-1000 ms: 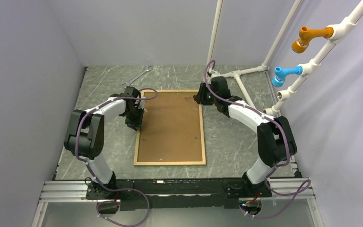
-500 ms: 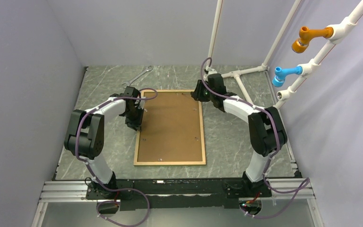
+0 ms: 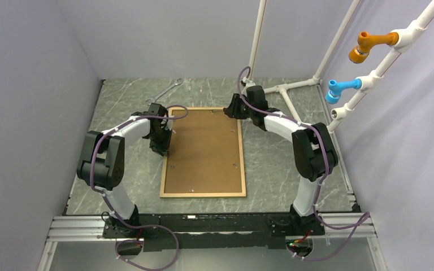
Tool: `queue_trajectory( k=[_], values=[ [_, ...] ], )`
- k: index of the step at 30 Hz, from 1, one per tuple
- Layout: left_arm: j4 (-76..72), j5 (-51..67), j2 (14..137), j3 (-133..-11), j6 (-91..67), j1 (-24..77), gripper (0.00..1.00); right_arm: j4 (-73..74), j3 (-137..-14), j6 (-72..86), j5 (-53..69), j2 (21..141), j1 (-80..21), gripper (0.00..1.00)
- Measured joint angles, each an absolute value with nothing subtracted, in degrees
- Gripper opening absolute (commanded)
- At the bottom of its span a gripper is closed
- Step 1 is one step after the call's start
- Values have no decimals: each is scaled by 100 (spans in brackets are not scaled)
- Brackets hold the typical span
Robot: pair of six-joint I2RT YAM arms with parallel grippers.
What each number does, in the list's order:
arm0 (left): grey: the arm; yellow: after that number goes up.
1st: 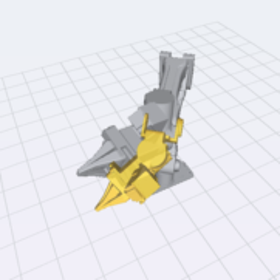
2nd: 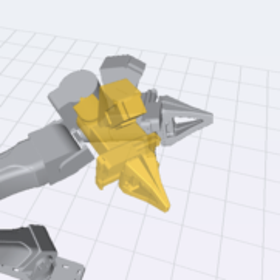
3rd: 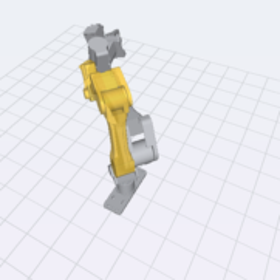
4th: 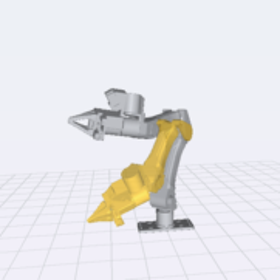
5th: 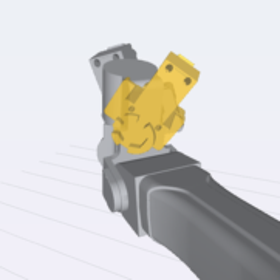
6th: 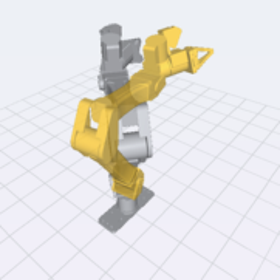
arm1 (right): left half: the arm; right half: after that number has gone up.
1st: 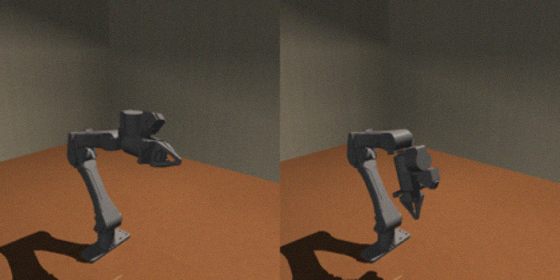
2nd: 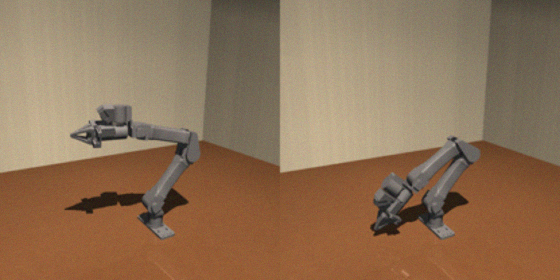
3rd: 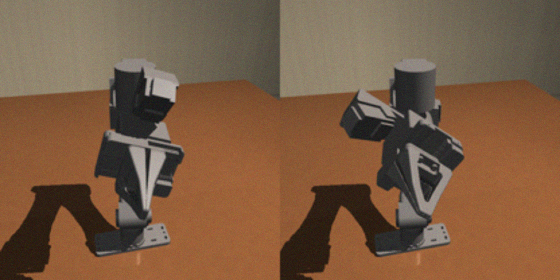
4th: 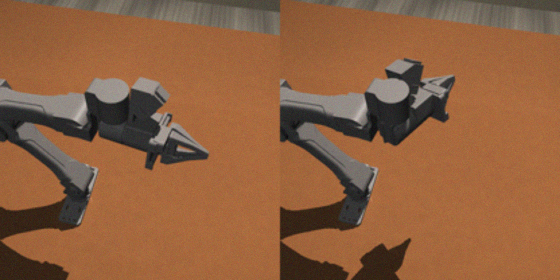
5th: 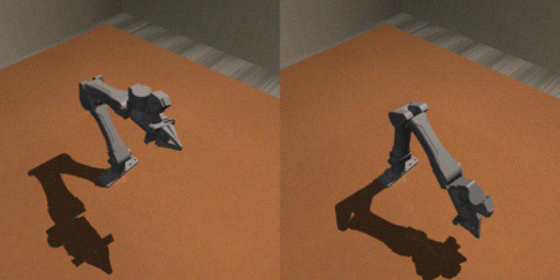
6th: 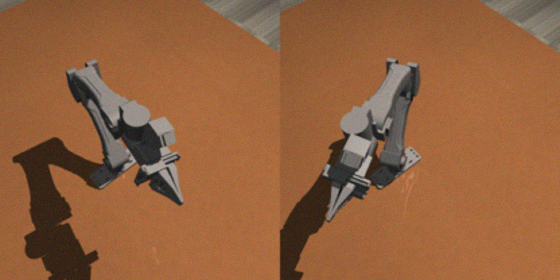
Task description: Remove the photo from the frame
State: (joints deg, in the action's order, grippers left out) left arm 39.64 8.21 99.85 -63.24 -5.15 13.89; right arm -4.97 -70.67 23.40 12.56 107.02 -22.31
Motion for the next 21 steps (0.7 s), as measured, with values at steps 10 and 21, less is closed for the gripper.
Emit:
queue_trajectory(
  k=[10, 21],
  values=[
    [3970, 825, 9985, -6324, -513, 1382, 0, -541, -7244, 2338, 1927, 10916, -2171, 0],
    [3970, 825, 9985, -6324, -513, 1382, 0, -141, -7231, 2322, 2298, 10589, -2250, 0]
  ],
)
